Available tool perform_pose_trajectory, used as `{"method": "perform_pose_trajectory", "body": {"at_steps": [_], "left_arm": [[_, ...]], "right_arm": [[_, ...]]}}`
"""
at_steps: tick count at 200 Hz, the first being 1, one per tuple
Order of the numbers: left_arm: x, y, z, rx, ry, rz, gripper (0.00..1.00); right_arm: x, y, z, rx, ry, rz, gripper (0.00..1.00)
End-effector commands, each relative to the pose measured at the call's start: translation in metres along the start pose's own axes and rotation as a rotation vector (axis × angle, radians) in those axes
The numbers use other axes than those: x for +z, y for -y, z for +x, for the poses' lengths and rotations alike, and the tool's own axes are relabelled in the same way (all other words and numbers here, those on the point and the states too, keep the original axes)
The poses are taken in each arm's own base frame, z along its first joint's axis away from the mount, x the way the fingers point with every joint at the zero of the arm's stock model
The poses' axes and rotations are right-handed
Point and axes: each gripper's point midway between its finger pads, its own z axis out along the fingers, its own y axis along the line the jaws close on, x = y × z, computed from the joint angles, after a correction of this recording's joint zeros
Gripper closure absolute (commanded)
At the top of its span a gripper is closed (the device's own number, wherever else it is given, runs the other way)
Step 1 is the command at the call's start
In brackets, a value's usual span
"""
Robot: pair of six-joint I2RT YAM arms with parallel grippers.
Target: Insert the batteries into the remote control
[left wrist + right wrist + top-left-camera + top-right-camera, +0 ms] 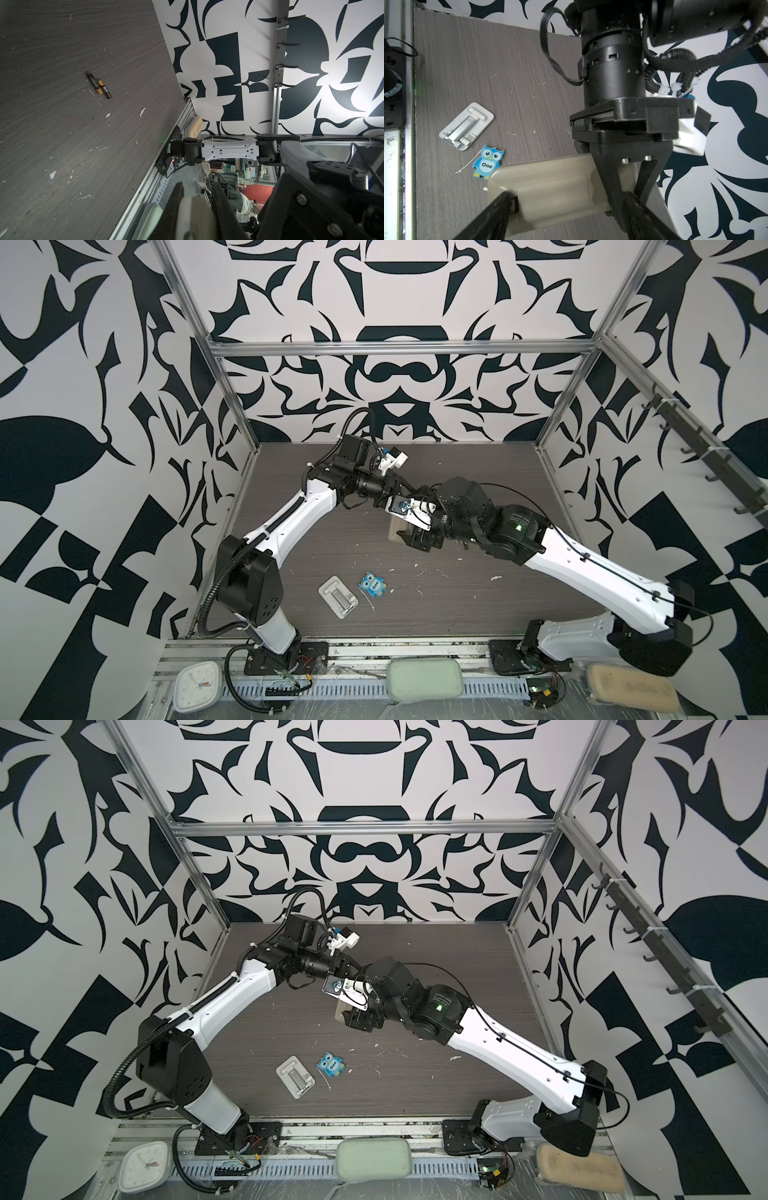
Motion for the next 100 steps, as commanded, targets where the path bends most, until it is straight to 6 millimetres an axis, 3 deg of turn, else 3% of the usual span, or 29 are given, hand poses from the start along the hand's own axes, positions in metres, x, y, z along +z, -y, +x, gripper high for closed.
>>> {"method": "perform_pose_trajectory", "body": {"at_steps": [1,100], "left_arm": [[-0.002,0.021,0.008,-0.021,-0.054,0.061,1.0],[0.002,0.008,0.012,-0.062,-0.064,0.048,1.0]], "right_arm": [[0.005,0.005,0.01,-0.042,-0.047,0.035,0.13],[0.008,0.044,0.016,-0.116,-0.1,0.274,0.16]]}}
